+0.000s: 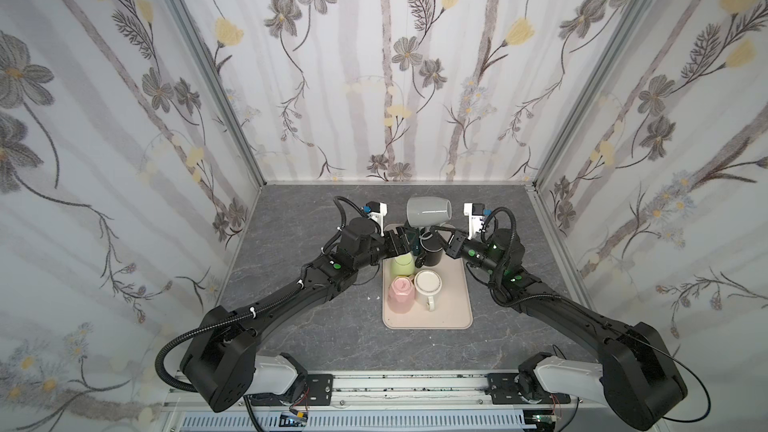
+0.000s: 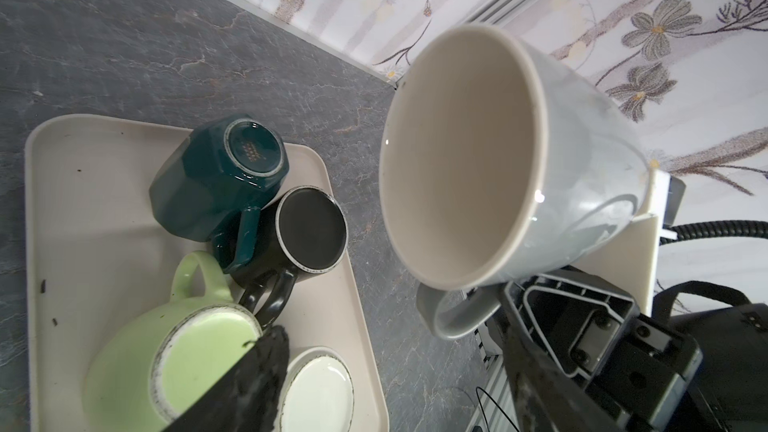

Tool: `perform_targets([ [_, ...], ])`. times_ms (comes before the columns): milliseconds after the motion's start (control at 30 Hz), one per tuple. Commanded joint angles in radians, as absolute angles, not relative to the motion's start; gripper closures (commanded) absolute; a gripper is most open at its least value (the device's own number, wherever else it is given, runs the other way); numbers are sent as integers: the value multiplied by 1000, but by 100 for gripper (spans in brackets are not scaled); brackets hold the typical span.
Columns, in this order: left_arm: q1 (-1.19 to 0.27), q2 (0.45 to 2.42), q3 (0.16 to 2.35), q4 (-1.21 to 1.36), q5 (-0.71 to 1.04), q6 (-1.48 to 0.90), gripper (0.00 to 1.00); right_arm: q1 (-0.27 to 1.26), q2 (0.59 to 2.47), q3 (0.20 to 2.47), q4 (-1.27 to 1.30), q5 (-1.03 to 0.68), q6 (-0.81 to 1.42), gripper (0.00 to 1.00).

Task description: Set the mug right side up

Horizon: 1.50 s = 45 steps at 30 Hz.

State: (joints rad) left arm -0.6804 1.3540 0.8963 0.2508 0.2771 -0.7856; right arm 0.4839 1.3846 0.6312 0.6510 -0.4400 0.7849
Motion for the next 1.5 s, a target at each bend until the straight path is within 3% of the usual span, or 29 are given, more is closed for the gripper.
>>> perform_targets([
  [0, -687, 1366, 915, 321, 288, -789, 21, 485, 1375, 623, 790, -463, 808, 100],
  [300, -696, 1405, 935, 383, 312, -794, 38, 486, 1361, 613, 798, -476, 803, 100],
  [567, -713, 1432, 950, 437, 343, -804, 42, 486, 1386, 583, 891, -507, 854, 100],
  [700, -715, 1446, 961, 447, 366, -807, 52, 486, 1391, 577, 908, -511, 862, 100],
  [1167, -718, 1460, 950, 556, 403, -834, 61, 486, 1410, 552, 974, -524, 902, 100],
  [1467, -722, 1468, 953, 634, 459, -839, 61, 486, 1439, 544, 1012, -541, 920, 100],
])
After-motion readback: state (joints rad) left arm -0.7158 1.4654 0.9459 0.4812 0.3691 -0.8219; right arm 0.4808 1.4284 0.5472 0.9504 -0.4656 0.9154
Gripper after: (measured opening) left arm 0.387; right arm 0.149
